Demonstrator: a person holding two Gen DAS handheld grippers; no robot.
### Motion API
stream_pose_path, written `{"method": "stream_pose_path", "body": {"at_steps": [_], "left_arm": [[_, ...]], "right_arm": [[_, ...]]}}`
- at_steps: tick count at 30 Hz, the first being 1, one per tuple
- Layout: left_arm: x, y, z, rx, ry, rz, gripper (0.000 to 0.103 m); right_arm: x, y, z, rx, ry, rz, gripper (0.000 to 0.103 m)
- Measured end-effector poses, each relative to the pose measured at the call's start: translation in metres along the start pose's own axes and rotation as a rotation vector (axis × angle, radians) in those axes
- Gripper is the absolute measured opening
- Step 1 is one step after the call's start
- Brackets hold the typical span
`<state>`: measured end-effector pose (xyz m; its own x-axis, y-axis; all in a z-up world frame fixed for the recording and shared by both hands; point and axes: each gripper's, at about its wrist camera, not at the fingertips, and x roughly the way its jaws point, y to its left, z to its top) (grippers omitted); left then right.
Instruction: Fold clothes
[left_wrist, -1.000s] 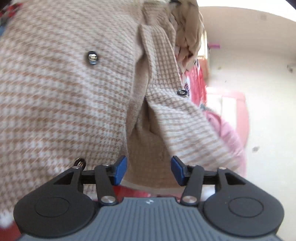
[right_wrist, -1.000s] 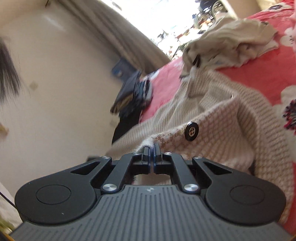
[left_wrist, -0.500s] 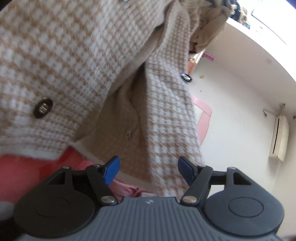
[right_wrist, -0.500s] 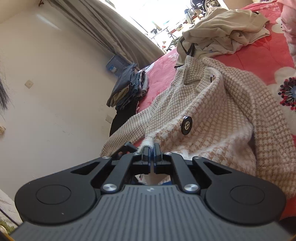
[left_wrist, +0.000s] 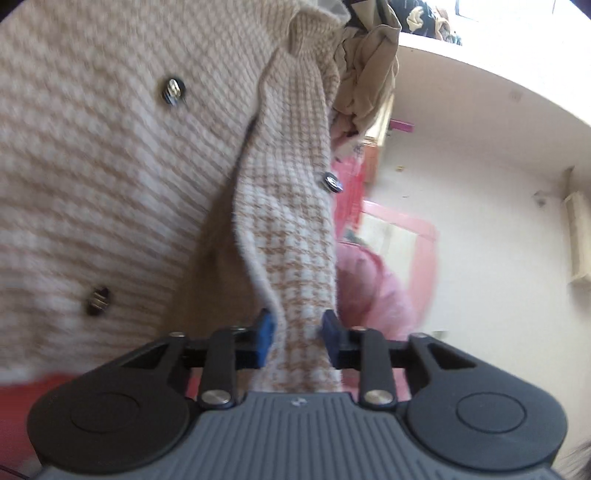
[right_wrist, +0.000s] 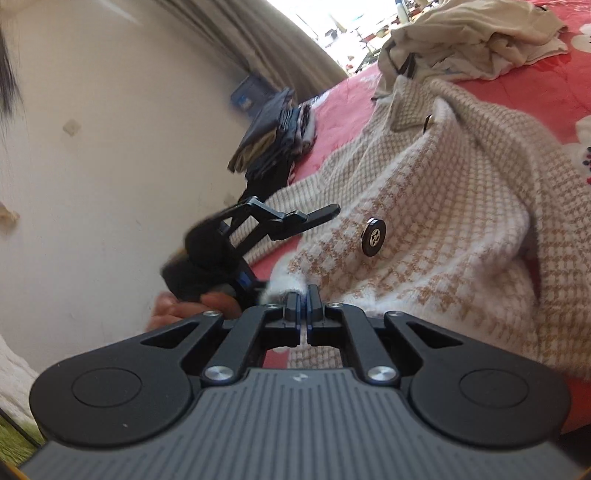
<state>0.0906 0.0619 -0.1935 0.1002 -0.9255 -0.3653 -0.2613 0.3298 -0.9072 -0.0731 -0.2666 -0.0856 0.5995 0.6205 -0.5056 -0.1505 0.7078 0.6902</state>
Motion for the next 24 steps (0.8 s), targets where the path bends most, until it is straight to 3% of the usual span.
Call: {"method": "stream_pose_path", "body": {"at_steps": [2,4,6,8,9,13,14,18,22,24], "left_arm": [[0.000,0.001,-0.002,0.060,-0.005,0.124,0.008],[0.003,0.005,-0.002,0.099,0.013,0.241,0.006],[0.009,0.009,-0.003,0.157,0.027,0.352,0.006],[0.017,0.010,-0.005,0.234,0.028,0.455,0.005],[0.020,0.009,-0.005,0.266,0.025,0.495,0.005],[0.026,0.004,-0.006,0.380,-0.015,0.616,0.005],[0.028,0.000,-0.008,0.422,-0.025,0.655,0.005],[0.037,-0.009,-0.010,0.542,-0.036,0.772,0.004],[0.048,0.000,-0.012,0.572,-0.008,0.873,0.002],[0.048,0.006,-0.012,0.558,0.002,0.880,0.002]], "right_arm": [[0.014,0.001,-0.004,-0.029,0.071,-0.028,0.005],[0.026,0.000,-0.009,-0.067,0.161,-0.096,0.008],[0.023,-0.006,-0.009,-0.066,0.208,-0.110,0.013],[0.006,-0.017,-0.004,-0.023,0.195,-0.083,0.021],[-0.006,-0.024,-0.001,0.000,0.172,-0.075,0.029],[-0.057,-0.063,0.011,0.121,0.030,-0.118,0.051],[-0.062,-0.075,0.014,0.156,0.007,-0.171,0.052],[-0.049,-0.112,0.018,0.184,0.052,-0.500,0.053],[-0.007,-0.134,0.015,0.174,0.092,-0.578,0.054],[0.017,-0.136,0.016,0.136,0.114,-0.597,0.055]]}}
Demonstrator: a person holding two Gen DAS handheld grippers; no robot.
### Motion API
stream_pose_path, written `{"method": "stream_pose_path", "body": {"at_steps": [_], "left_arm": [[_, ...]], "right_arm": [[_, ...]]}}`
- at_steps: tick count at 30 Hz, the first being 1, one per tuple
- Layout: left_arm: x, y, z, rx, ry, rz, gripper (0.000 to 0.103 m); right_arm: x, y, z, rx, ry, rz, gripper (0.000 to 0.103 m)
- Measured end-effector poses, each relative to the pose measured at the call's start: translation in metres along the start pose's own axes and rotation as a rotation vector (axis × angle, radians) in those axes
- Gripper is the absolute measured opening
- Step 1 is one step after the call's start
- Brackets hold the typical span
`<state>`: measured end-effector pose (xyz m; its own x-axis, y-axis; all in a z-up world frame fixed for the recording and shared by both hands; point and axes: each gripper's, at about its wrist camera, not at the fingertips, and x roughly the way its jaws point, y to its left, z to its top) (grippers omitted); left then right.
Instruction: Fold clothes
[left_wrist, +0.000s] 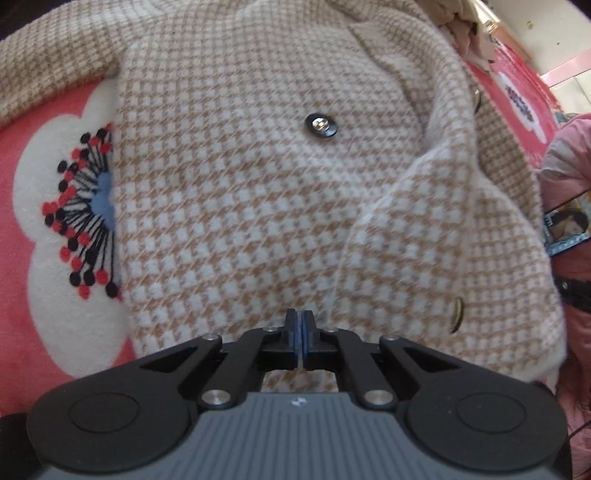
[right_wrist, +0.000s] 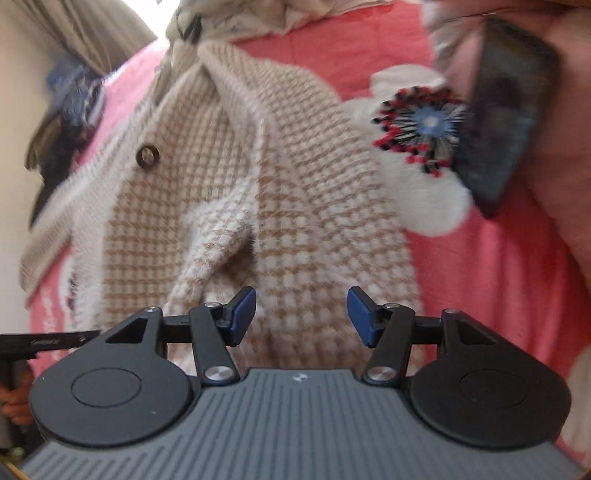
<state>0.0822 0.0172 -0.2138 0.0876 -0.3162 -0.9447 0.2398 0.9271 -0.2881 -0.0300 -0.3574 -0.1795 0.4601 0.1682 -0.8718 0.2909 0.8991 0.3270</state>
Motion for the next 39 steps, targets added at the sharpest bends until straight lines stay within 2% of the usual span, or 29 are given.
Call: {"method": "stream_pose_path", "body": {"at_steps": [3,5,6,7,9,10,15,17,20,24,26,27,28,29,31,32,34,37,39], "left_arm": [[-0.003,-0.002,-0.001,0.011,0.004,-0.034,0.003],[-0.006,-0.007,-0.001,0.034,0.000,-0.065,0.011],[-0.007,-0.010,-0.001,0.051,0.000,-0.071,0.015],[-0.008,-0.015,-0.001,0.074,-0.003,-0.075,0.021],[-0.006,-0.025,-0.001,0.125,-0.010,-0.087,0.027],[-0.003,-0.031,-0.002,0.148,-0.005,-0.090,0.029],[0.014,-0.054,-0.005,0.236,0.038,-0.042,0.032],[0.019,-0.061,-0.005,0.258,0.045,-0.014,0.033],[0.024,-0.065,-0.003,0.252,0.055,-0.004,0.033],[0.025,-0.063,-0.003,0.237,0.072,0.003,0.033],[0.026,-0.065,-0.006,0.243,0.078,0.016,0.033],[0.026,-0.066,-0.009,0.252,0.081,0.025,0.033],[0.027,-0.068,-0.011,0.261,0.082,0.033,0.033],[0.028,-0.072,-0.012,0.271,0.081,0.041,0.033],[0.032,-0.081,-0.012,0.281,0.080,0.050,0.034],[0.034,-0.088,-0.011,0.282,0.081,0.051,0.034],[0.039,-0.092,-0.007,0.281,0.084,0.050,0.035],[0.042,-0.091,-0.003,0.276,0.091,0.041,0.036],[0.038,-0.077,0.001,0.265,0.096,0.035,0.036]], "right_arm": [[0.027,0.013,-0.002,-0.059,0.011,-0.101,0.055],[0.037,0.010,-0.005,-0.071,0.027,-0.148,0.052],[0.036,0.007,-0.006,-0.061,0.020,-0.167,0.043],[0.034,0.005,-0.006,-0.045,0.006,-0.170,0.028],[0.023,0.005,-0.006,-0.039,-0.043,-0.190,0.016],[0.016,0.011,-0.006,-0.073,-0.074,-0.215,0.013],[-0.031,0.048,0.016,-0.342,-0.273,-0.358,0.011],[-0.056,0.062,0.043,-0.469,-0.381,-0.410,0.011],[-0.089,0.077,0.108,-0.615,-0.539,-0.485,0.011],[-0.109,0.086,0.216,-0.686,-0.718,-0.668,0.011],[-0.099,0.083,0.266,-0.676,-0.744,-0.772,0.011],[-0.086,0.079,0.291,-0.672,-0.708,-0.825,0.013],[-0.069,0.072,0.314,-0.656,-0.632,-0.854,0.016],[-0.058,0.063,0.331,-0.616,-0.568,-0.847,0.020],[-0.051,0.049,0.344,-0.508,-0.494,-0.801,0.026],[-0.057,0.048,0.338,-0.469,-0.510,-0.769,0.030],[-0.076,0.050,0.307,-0.451,-0.578,-0.695,0.052],[-0.114,0.057,0.242,-0.434,-0.675,-0.594,0.055],[-0.134,0.058,0.199,-0.383,-0.661,-0.440,0.056]]}}
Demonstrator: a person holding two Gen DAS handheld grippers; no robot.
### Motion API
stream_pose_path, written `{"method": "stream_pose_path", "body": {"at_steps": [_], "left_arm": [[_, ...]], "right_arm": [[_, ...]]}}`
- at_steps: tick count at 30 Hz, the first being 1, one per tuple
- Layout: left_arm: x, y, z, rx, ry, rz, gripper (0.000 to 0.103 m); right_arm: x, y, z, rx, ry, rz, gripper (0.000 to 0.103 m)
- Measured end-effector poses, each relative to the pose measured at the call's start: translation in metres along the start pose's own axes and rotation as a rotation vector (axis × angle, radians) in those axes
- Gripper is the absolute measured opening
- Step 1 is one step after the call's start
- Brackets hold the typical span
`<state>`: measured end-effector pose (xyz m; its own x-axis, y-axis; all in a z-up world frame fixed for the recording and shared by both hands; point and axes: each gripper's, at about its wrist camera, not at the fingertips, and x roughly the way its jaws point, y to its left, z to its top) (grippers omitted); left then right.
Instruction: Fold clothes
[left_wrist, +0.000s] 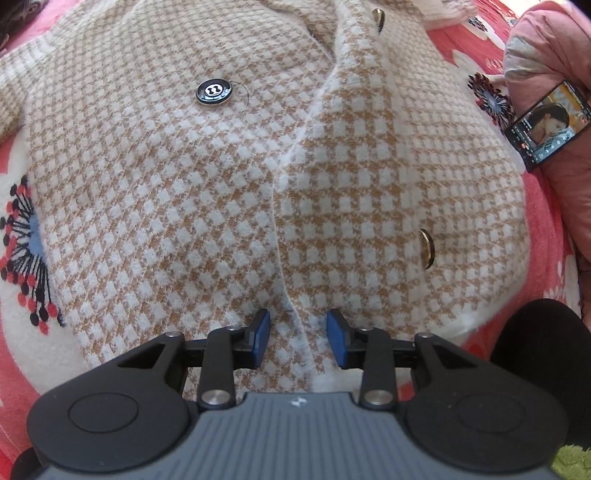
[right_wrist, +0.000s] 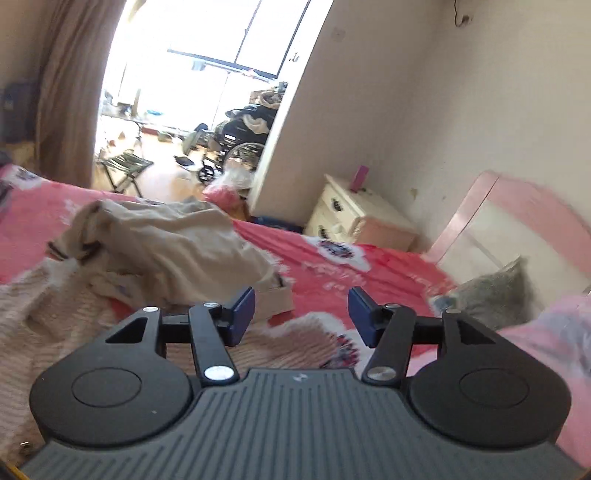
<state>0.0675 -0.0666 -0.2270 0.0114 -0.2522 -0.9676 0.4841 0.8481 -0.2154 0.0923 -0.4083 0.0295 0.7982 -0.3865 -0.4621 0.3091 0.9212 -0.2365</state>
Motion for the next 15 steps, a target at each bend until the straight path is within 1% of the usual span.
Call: {"method": "stream_pose_path", "body": {"at_steps": [1,2,4,5,6,7,8,10,11,12,14,15], "left_arm": [[0.000,0.002,0.001,-0.003,0.003,-0.001,0.036],[0.000,0.003,0.002,-0.005,0.005,-0.001,0.036],[0.001,0.003,0.000,-0.009,0.008,0.002,0.036],[0.001,0.002,0.001,-0.011,0.008,0.004,0.036],[0.001,0.002,0.001,-0.012,0.006,0.007,0.036],[0.002,0.001,0.001,-0.015,0.004,0.010,0.037],[0.003,0.000,0.002,-0.019,0.001,0.013,0.037],[0.007,-0.004,0.002,-0.032,-0.009,0.020,0.037],[0.009,-0.006,0.002,-0.040,-0.014,0.024,0.037],[0.011,-0.008,0.001,-0.048,-0.020,0.028,0.037],[0.012,-0.012,-0.003,-0.054,-0.033,0.043,0.037],[0.013,-0.014,-0.004,-0.054,-0.039,0.052,0.037]], "right_arm": [[-0.014,-0.001,-0.015,0.059,0.055,0.101,0.056],[-0.017,0.002,-0.033,0.112,0.153,0.205,0.056],[-0.011,0.009,-0.086,0.234,0.395,0.387,0.054],[-0.005,0.013,-0.118,0.279,0.518,0.437,0.053],[-0.002,0.021,-0.151,0.297,0.626,0.458,0.053],[0.001,0.029,-0.180,0.289,0.706,0.476,0.052],[0.000,0.038,-0.206,0.260,0.758,0.501,0.051],[-0.008,0.058,-0.246,0.190,0.807,0.535,0.051],[-0.007,0.065,-0.258,0.163,0.813,0.549,0.051],[-0.006,0.066,-0.265,0.163,0.817,0.578,0.051],[0.006,0.071,-0.274,0.196,0.826,0.662,0.051],[0.011,0.077,-0.279,0.197,0.829,0.680,0.049]]}}
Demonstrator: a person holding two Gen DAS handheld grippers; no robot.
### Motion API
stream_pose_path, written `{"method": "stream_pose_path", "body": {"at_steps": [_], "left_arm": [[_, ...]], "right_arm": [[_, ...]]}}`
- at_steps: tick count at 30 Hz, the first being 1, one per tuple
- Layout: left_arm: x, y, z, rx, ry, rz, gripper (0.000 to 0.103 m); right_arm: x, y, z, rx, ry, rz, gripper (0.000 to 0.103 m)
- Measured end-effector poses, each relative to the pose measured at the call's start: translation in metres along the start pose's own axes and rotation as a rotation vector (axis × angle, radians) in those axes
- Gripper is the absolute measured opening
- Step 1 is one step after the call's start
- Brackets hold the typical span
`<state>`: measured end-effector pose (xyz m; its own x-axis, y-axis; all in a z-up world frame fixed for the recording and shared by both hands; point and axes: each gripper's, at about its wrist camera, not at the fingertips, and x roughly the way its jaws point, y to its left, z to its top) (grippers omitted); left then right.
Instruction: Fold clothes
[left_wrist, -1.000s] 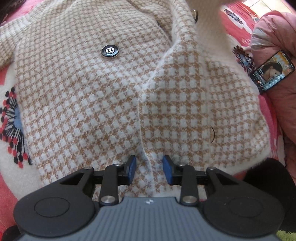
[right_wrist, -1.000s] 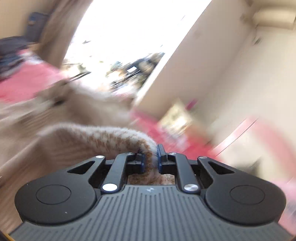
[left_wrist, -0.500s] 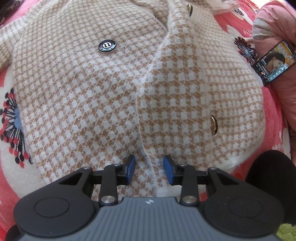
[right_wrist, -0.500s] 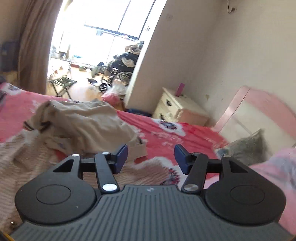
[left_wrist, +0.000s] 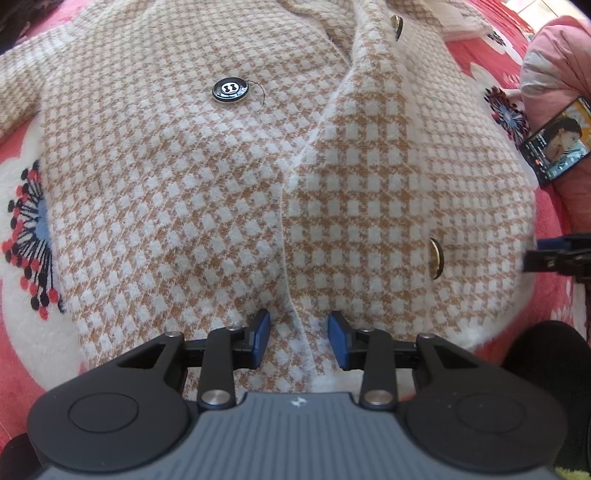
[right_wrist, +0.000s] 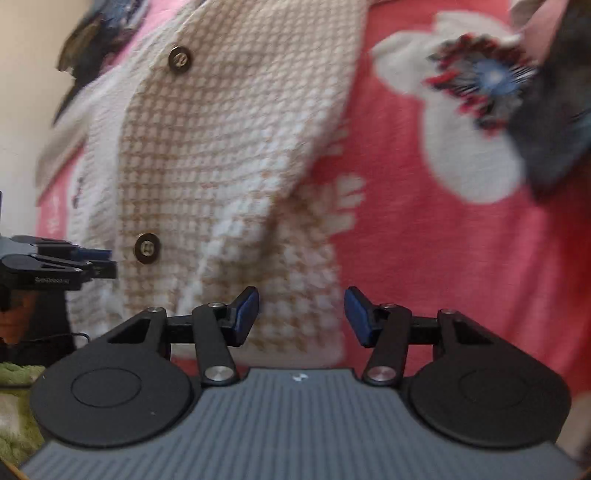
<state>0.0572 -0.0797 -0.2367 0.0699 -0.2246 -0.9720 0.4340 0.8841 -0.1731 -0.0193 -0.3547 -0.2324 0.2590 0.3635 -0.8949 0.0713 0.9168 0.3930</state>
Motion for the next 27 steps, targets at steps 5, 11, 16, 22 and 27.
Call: {"method": "stream_pose_path", "body": {"at_steps": [5,11,16,22,27], "left_arm": [[-0.002,-0.011,-0.001,-0.022,-0.003,0.026,0.033],[-0.003,-0.023,-0.002,-0.069,0.018,-0.031,0.037],[0.000,-0.044,-0.003,0.032,0.027,0.000,0.041],[0.002,-0.042,-0.008,0.025,0.002,-0.023,0.042],[0.004,-0.044,-0.012,0.019,-0.045,-0.028,0.045]], "right_arm": [[-0.005,-0.003,-0.002,0.113,0.033,0.065,0.005],[-0.070,-0.035,-0.020,0.303,-0.093,0.091,0.005],[-0.023,-0.045,-0.027,0.223,0.021,-0.218,0.002],[-0.057,-0.021,-0.028,0.162,-0.106,-0.221,0.005],[-0.090,0.017,0.001,-0.029,-0.295,-0.205,0.006]]}}
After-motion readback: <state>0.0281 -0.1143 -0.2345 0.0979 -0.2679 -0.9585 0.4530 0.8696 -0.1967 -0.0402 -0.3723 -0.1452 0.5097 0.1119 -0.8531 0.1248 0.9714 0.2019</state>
